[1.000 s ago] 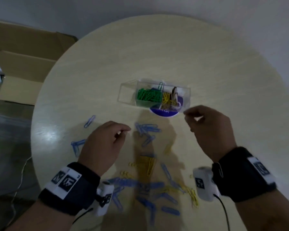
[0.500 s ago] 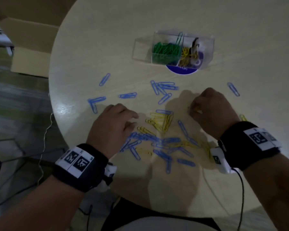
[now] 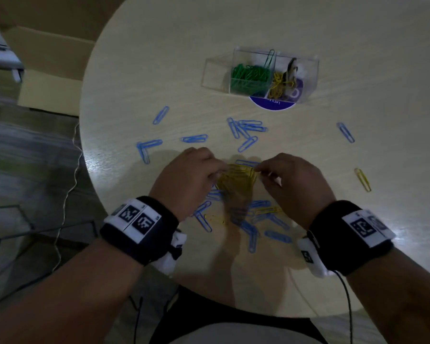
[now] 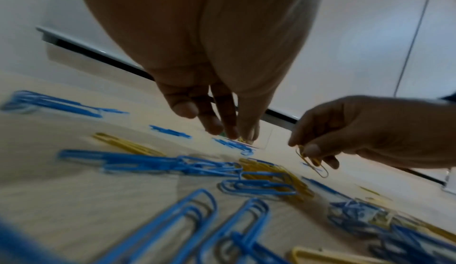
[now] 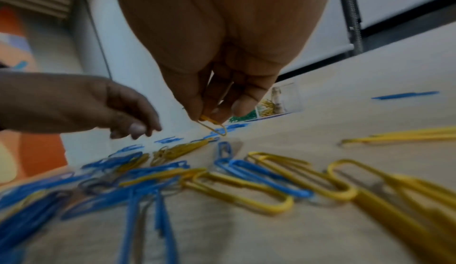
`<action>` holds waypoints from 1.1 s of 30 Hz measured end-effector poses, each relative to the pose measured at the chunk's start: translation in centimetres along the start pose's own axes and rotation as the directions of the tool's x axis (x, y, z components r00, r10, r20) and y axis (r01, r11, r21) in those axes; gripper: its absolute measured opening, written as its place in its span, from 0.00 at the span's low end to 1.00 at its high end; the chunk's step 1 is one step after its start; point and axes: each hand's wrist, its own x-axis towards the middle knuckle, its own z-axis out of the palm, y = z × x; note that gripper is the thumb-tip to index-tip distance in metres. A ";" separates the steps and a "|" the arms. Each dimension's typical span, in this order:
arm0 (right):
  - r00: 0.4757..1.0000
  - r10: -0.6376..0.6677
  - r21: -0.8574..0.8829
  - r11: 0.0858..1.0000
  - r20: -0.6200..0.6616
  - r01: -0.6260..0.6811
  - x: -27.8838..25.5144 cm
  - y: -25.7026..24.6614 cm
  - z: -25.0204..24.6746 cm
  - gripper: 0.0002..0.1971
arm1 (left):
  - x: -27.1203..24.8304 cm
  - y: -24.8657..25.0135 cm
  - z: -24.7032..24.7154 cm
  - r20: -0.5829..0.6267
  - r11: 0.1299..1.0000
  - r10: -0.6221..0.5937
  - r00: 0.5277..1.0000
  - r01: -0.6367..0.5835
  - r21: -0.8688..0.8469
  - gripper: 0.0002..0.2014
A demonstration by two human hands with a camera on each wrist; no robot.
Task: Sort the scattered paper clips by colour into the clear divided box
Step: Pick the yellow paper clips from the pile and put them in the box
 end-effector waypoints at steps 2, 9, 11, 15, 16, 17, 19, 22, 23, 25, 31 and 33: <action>0.996 -0.060 -0.096 0.993 0.070 0.066 0.8 -0.1 0.7 0.15 | 0.9 0.3 0.5 0.049 0.998 0.041 0.998 -0.042 0.038 0.17; 0.991 0.107 -0.117 0.988 0.077 -0.098 2.1 1.4 0.8 0.28 | 1.5 -1.0 0.6 -0.005 0.987 0.010 1.000 -0.009 0.159 0.17; 0.990 0.135 -0.107 0.986 0.045 -0.130 2.2 1.8 0.2 0.28 | 1.2 -1.3 0.3 -0.069 0.988 -0.041 0.997 0.051 0.146 0.16; 0.980 0.190 0.013 0.982 -0.058 -0.190 1.8 2.5 -0.5 0.21 | -0.7 -0.9 -0.5 -0.121 0.996 -0.073 0.990 0.079 0.044 0.09; 0.984 0.169 0.044 0.985 -0.061 -0.167 1.7 2.3 -0.6 0.17 | -1.4 -0.6 -0.4 -0.088 0.997 -0.058 0.994 0.062 0.038 0.08; 0.990 0.132 0.065 0.990 -0.047 -0.129 1.6 2.0 -0.5 0.14 | -2.2 -0.5 -0.1 -0.041 0.998 -0.048 0.998 0.050 0.042 0.07; 0.999 0.043 0.080 0.996 0.012 -0.044 1.4 1.2 -0.2 0.10 | -3.8 -0.5 0.7 0.042 0.998 -0.045 0.998 0.043 0.047 0.08; 0.997 -0.022 0.045 0.999 0.075 0.019 1.3 0.4 0.8 0.11 | -5.6 -1.0 1.2 0.056 0.998 -0.060 0.997 0.058 0.036 0.09; 0.997 -0.025 0.037 0.999 0.067 0.023 1.3 0.3 1.0 0.11 | -5.9 -1.1 1.1 0.044 0.998 -0.060 0.997 0.058 0.029 0.09; 1.000 -0.007 0.031 0.999 0.021 0.006 1.4 0.4 0.9 0.10 | -6.4 -1.1 0.6 -0.011 0.998 -0.052 0.999 0.052 0.022 0.09; 0.999 -0.028 -0.082 0.996 -0.044 0.024 2.3 0.7 0.8 0.07 | -3.2 -0.6 0.3 -0.074 0.996 0.065 0.995 -0.061 0.063 0.10; 0.997 -0.073 -0.095 0.993 0.034 0.076 2.8 0.6 1.1 0.10 | -2.0 -0.5 0.8 -0.013 0.980 0.171 0.985 -0.169 0.106 0.12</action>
